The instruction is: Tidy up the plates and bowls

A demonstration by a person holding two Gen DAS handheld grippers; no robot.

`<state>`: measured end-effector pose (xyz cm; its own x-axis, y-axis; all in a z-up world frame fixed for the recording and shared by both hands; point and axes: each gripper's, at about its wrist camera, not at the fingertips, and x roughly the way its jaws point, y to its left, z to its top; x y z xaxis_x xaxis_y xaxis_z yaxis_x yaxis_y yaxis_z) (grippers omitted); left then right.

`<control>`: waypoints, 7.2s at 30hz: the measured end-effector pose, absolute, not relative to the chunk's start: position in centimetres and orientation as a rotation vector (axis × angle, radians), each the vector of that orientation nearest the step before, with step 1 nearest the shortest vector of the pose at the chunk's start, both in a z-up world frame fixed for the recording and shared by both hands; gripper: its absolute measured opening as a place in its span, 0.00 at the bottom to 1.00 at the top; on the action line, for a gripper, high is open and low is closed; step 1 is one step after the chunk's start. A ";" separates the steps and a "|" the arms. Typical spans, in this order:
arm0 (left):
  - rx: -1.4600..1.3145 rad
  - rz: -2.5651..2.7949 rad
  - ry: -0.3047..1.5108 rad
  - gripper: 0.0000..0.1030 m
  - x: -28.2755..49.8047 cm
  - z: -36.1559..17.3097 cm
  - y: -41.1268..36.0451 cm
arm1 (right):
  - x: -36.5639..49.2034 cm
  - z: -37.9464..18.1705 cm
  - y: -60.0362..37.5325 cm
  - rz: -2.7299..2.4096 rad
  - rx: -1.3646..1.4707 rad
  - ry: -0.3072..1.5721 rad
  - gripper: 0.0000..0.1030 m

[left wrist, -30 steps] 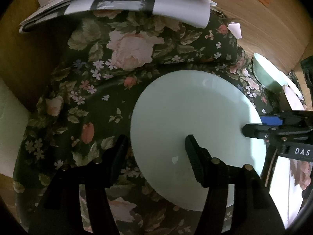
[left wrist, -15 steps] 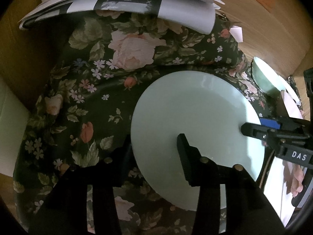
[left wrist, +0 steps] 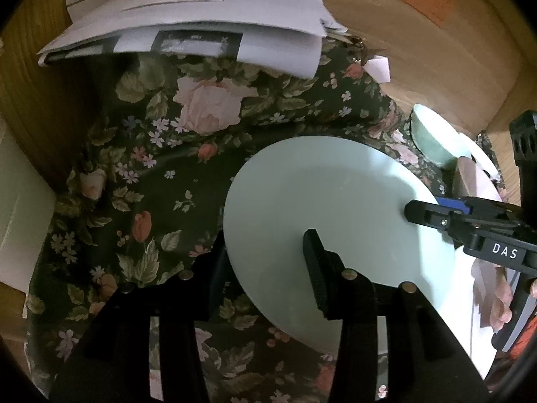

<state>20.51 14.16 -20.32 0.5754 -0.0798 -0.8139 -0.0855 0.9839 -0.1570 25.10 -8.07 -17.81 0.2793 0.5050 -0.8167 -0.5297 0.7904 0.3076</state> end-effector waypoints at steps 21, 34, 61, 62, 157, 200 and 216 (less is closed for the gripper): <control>-0.147 -0.032 0.873 0.42 18.1 -16.2 10.5 | 20.9 -14.6 -12.5 0.664 0.034 1.004 0.32; -0.126 -0.059 0.838 0.42 15.9 -14.2 8.0 | 17.9 -12.5 -15.0 0.645 0.049 0.948 0.32; -0.146 -0.095 0.846 0.42 10.5 -14.4 3.3 | 12.6 -12.6 -19.9 0.615 0.087 0.936 0.32; -0.145 -0.098 0.848 0.42 10.4 -14.5 3.1 | 12.5 -12.8 -20.1 0.613 0.092 0.940 0.32; 0.046 -0.200 0.965 0.68 26.3 -16.1 -5.9 | 19.0 -13.7 -28.8 0.316 0.156 0.847 0.72; 0.042 -0.307 1.054 0.22 29.9 -19.5 -9.5 | 23.1 -18.5 -28.7 0.340 0.258 0.968 0.22; 0.022 -0.303 0.954 0.22 27.7 -15.5 -8.2 | 21.2 -15.1 -28.7 0.345 0.259 0.901 0.23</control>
<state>27.68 -8.16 -15.53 0.5397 -0.2457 -0.8052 0.2646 0.9575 -0.1148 21.21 -28.70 -15.08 0.5721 0.3975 -0.7174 -0.1827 0.9145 0.3610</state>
